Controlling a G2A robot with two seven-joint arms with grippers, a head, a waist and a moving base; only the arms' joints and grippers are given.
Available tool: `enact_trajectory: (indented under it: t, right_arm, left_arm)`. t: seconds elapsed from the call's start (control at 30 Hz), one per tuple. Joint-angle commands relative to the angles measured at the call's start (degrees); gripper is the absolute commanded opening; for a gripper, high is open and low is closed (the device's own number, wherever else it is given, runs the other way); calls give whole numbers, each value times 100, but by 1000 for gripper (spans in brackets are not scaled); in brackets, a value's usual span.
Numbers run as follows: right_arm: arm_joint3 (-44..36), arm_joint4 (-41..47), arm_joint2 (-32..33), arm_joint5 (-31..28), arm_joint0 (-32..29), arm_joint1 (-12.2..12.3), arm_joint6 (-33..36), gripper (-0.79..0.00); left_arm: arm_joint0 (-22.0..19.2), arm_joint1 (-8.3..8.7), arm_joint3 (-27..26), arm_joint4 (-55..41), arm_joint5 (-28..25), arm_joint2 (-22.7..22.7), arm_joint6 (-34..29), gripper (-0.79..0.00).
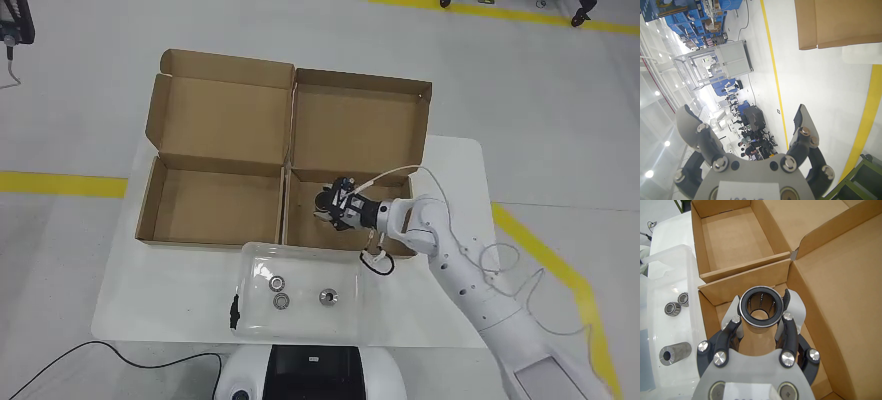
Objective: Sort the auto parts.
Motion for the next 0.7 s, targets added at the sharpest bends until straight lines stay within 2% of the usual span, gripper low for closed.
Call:
enact_trajectory:
  t: [0.0, 0.17, 0.4, 0.67]
  right_arm:
    - [122, 76, -92, 28, 96, -41, 71, -785]
    - [540, 253, -400, 55, 391, -182, 204, -785]
    - [1059, 285, -712, 146, 658, -351, 35, -785]
    - [1299, -487, -859, 317, 723, -382, -599, -770]
  left_arm:
    - [0, 0, 0, 0, 0, 0, 0, 0]
    - [0, 0, 0, 0, 0, 0, 0, 0]
    - [0, 0, 0, 0, 0, 0, 0, 0]
    - [0, 0, 0, 0, 0, 0, 0, 0]
